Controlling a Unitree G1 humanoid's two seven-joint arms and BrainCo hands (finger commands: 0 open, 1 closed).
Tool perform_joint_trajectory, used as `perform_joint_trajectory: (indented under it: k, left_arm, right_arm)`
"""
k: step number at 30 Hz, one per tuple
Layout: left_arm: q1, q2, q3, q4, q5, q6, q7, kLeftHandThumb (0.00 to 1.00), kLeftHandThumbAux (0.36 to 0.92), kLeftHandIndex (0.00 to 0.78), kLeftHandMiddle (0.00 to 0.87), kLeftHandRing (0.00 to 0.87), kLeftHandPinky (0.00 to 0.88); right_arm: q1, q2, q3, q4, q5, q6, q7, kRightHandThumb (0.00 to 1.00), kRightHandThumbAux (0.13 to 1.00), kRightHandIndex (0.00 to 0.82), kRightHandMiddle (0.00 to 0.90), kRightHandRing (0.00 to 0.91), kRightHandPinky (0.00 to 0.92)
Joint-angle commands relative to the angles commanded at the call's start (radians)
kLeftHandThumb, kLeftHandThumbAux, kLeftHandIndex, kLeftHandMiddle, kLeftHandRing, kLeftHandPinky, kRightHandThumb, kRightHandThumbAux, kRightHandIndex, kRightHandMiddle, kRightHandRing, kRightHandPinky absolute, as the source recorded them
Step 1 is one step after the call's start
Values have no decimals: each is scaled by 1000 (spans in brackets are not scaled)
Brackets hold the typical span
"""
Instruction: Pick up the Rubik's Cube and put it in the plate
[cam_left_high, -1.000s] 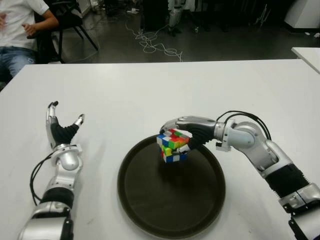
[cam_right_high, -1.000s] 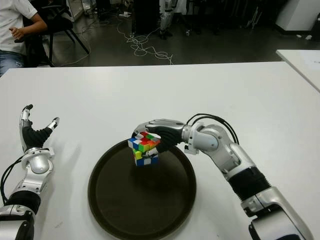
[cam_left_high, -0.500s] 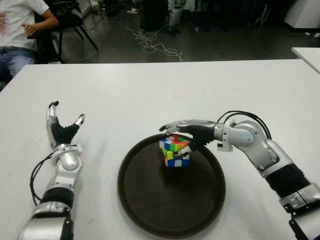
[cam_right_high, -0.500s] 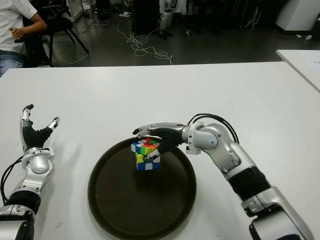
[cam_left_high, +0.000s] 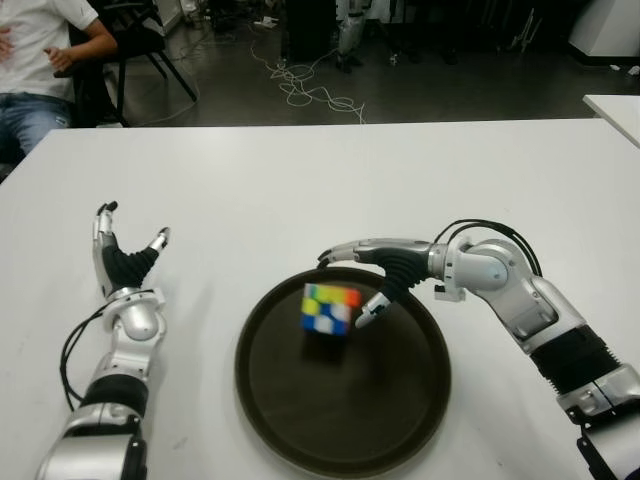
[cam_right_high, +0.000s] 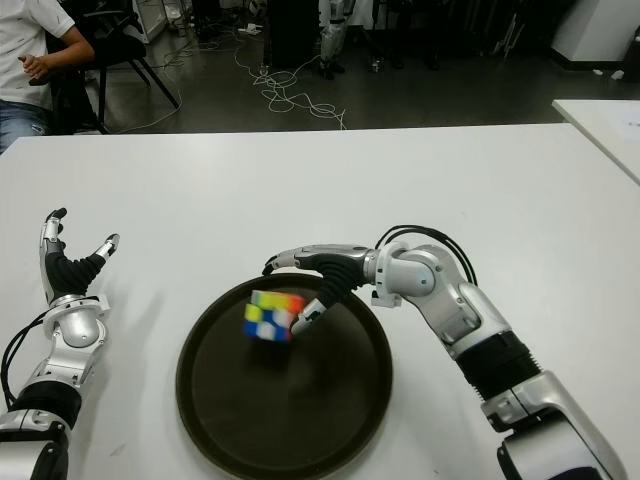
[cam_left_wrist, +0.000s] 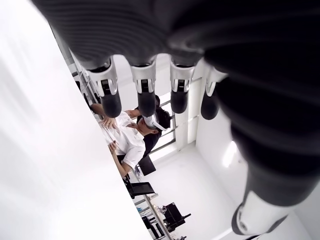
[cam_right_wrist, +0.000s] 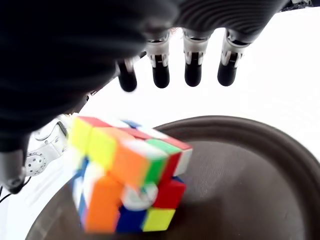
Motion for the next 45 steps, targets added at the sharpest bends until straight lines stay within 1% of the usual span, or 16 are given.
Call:
perform_joint_trajectory:
  k: [4, 14, 18, 25, 30, 37, 41, 45]
  left_arm:
    - [1, 0, -2, -2, 3, 4, 3, 0, 724, 37, 53, 43, 35]
    - [0, 3, -3, 2, 4, 9, -2, 0, 737, 35, 56, 42, 22]
    - [0, 5, -3, 4, 4, 12, -1, 0, 727, 36, 57, 42, 20]
    - [-1, 5, -1, 4, 0, 4, -2, 0, 736, 32, 45, 31, 19]
    - [0, 4, -1, 5, -1, 4, -3, 0, 730, 33, 44, 30, 14]
    - [-1, 3, -1, 1, -1, 13, -2, 0, 742, 32, 46, 27, 3]
    - [-2, 3, -2, 2, 2, 18, -1, 0, 746, 35, 53, 36, 5]
    - [-2, 4, -4, 1, 4, 21, 0, 0, 742, 35, 55, 39, 7]
  right_arm:
    - [2, 4, -5, 4, 18, -3, 7, 38, 457, 0, 0, 0, 0]
    - [-6, 7, -2, 23, 38, -5, 17, 7, 470, 0, 0, 0, 0]
    - [-12, 16, 2, 52, 38, -14, 13, 1, 439, 0, 0, 0, 0]
    - [-17, 28, -1, 73, 44, -15, 13, 0, 405, 0, 0, 0, 0]
    - [-16, 34, -4, 83, 42, -25, 2, 0, 397, 0, 0, 0, 0]
    - [-21, 38, -6, 90, 35, -24, -5, 0, 389, 0, 0, 0, 0]
    - [-19, 36, -6, 90, 13, -29, -30, 0, 395, 0, 0, 0, 0]
    - [-21, 32, -8, 91, 10, -36, -47, 0, 399, 0, 0, 0, 0]
